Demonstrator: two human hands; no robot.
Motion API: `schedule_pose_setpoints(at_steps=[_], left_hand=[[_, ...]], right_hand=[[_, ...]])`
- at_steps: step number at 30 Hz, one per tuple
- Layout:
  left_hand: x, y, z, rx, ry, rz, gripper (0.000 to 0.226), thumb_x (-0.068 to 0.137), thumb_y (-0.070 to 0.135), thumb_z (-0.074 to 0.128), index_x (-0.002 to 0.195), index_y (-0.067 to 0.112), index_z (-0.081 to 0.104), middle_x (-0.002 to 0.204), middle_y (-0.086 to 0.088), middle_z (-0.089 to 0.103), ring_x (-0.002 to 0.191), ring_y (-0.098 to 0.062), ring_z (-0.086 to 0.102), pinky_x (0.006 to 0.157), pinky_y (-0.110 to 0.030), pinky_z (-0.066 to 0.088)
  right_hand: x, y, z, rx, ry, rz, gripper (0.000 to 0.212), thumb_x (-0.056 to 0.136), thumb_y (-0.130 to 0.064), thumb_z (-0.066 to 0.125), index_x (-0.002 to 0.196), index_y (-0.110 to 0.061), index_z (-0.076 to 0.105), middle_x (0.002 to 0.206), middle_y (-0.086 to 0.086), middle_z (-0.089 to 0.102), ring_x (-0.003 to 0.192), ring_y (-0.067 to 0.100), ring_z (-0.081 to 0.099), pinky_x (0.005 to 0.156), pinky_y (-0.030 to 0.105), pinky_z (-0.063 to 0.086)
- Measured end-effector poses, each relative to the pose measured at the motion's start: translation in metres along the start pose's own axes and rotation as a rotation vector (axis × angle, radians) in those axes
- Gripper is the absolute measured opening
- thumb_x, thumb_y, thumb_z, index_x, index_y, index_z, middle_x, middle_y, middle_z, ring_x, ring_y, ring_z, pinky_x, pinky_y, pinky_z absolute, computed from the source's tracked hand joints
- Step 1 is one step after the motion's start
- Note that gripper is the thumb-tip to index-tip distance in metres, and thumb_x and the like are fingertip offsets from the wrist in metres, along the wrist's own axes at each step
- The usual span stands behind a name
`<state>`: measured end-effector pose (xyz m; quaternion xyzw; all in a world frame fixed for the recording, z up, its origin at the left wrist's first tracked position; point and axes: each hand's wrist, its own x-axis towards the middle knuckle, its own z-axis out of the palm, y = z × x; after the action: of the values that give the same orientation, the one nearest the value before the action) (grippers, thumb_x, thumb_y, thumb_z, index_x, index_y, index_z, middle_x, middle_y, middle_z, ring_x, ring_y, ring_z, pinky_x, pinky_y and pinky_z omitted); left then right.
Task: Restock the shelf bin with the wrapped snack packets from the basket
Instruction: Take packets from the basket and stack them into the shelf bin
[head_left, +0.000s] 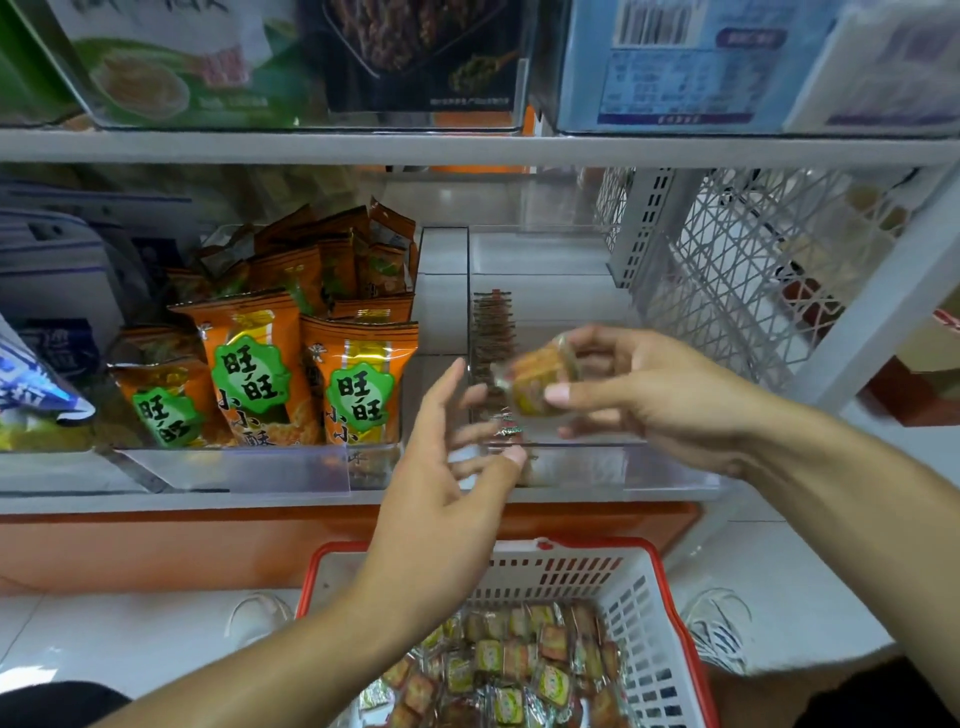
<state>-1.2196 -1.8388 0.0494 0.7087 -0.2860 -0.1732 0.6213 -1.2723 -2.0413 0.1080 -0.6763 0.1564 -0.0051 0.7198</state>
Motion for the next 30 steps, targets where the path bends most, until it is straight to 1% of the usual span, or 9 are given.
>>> schedule_pose_setpoints(at_steps=[2,4,7,10,12,14,20,24,30], left_hand=[[0.002,0.002,0.002,0.225,0.042,0.136,0.066,0.089,0.038,0.062,0.149,0.046,0.035,0.141,0.038,0.042,0.135,0.011,0.040,0.104,-0.006,0.037],[0.009,0.002,0.005,0.420,0.005,0.229,0.060,0.093,0.035,0.063,0.146,0.043,0.038,0.155,0.030,0.027,0.145,0.009,0.025,0.106,-0.002,0.026],[0.021,-0.006,0.012,0.576,-0.059,0.228,0.069,0.094,0.033,0.067,0.152,0.040,0.030,0.163,0.031,-0.006,0.153,0.004,-0.004,0.112,-0.006,0.007],[0.033,-0.015,0.017,0.615,-0.050,0.183,0.084,0.092,0.035,0.069,0.156,0.042,0.015,0.160,0.029,-0.025,0.155,-0.003,-0.010,0.115,-0.023,0.003],[0.039,-0.019,0.017,0.587,-0.041,0.090,0.092,0.091,0.039,0.069,0.155,0.047,0.004,0.161,0.028,-0.024,0.147,-0.004,0.027,0.105,-0.020,0.029],[0.043,-0.022,0.018,0.599,-0.039,0.033,0.096,0.090,0.042,0.069,0.153,0.050,-0.003,0.162,0.027,-0.020,0.106,0.007,0.050,0.082,-0.016,0.038],[0.046,-0.024,0.019,0.578,-0.058,-0.030,0.095,0.091,0.047,0.066,0.152,0.054,-0.005,0.161,0.029,-0.013,0.091,0.008,0.052,0.084,-0.020,0.036],[0.046,-0.025,0.016,0.549,-0.096,-0.028,0.094,0.092,0.047,0.066,0.151,0.055,-0.007,0.156,0.034,-0.015,0.138,-0.018,0.048,0.102,-0.032,0.041],[0.048,-0.030,0.012,0.571,-0.125,0.014,0.095,0.092,0.048,0.065,0.151,0.054,-0.010,0.157,0.033,-0.018,0.150,-0.021,0.032,0.109,-0.032,0.038]], right_hand=[[0.016,0.000,-0.017,-0.223,0.212,-0.086,0.040,0.075,-0.005,0.083,0.109,-0.010,0.063,0.106,0.013,0.074,0.093,0.027,0.075,0.073,0.036,0.064],[0.037,0.008,-0.032,-0.680,0.363,-0.106,0.040,0.076,-0.014,0.086,0.109,-0.015,0.065,0.106,0.006,0.072,0.093,0.024,0.072,0.077,0.035,0.062],[0.072,0.025,-0.042,-1.031,0.346,-0.001,0.039,0.075,-0.022,0.086,0.110,-0.020,0.068,0.111,0.001,0.073,0.101,0.019,0.067,0.080,0.025,0.051],[0.109,0.034,-0.045,-1.016,0.327,0.010,0.039,0.077,-0.020,0.083,0.113,-0.018,0.068,0.113,0.004,0.071,0.097,0.020,0.066,0.072,0.022,0.045],[0.132,0.035,-0.048,-1.022,0.345,-0.026,0.036,0.079,-0.016,0.080,0.113,-0.016,0.068,0.115,0.008,0.070,0.093,0.020,0.062,0.070,0.022,0.044],[0.155,0.037,-0.052,-1.022,0.373,-0.043,0.032,0.081,-0.013,0.076,0.112,-0.014,0.069,0.119,0.011,0.068,0.103,0.026,0.064,0.077,0.027,0.048],[0.196,0.054,-0.055,-0.750,0.549,-0.023,0.038,0.083,-0.012,0.075,0.120,-0.011,0.069,0.123,0.010,0.068,0.103,0.022,0.065,0.084,0.024,0.051],[0.204,0.062,-0.055,-0.669,0.668,-0.023,0.053,0.079,-0.014,0.079,0.124,-0.017,0.051,0.112,0.010,0.067,0.093,0.024,0.064,0.074,0.029,0.053],[0.214,0.068,-0.046,-0.483,0.708,0.053,0.058,0.084,-0.020,0.077,0.129,-0.014,0.042,0.121,0.011,0.058,0.101,0.028,0.061,0.087,0.043,0.057]])
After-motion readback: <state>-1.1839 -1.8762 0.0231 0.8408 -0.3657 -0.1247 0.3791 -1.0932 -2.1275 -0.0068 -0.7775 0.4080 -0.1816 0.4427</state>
